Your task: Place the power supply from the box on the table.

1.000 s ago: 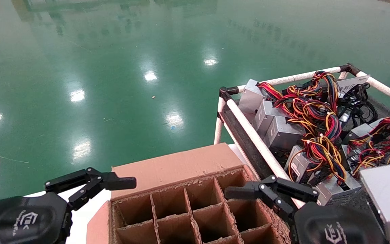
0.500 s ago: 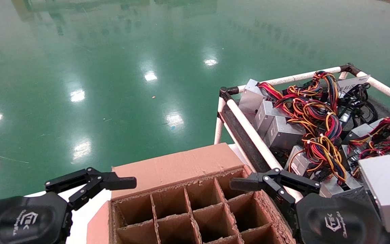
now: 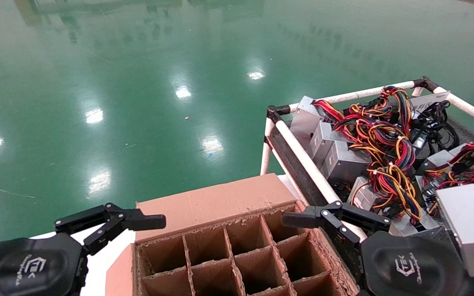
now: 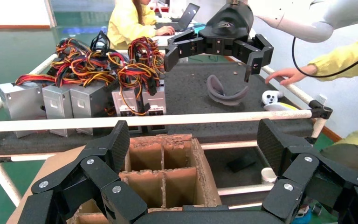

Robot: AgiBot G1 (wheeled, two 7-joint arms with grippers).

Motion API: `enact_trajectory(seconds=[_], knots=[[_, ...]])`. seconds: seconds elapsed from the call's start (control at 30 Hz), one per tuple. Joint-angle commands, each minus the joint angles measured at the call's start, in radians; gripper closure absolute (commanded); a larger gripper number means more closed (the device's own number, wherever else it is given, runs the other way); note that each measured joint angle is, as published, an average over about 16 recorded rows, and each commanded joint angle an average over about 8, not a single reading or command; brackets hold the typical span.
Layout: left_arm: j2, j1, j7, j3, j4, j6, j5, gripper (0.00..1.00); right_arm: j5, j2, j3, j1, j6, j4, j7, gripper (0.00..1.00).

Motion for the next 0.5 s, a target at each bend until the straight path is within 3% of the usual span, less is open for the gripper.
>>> enact_trajectory(seconds=[0.03,0.5], knots=[[0.000,0.000,0.000,0.000,0.000,0.000,0.000,0.00,0.000,0.000,0.000,0.000,0.000,-0.001,0.000,0.00],[0.000,0.000,0.000,0.000,0.000,0.000,0.000,0.00,-0.001,0.000,0.001,0.001,0.001,-0.003,0.001,0.00]])
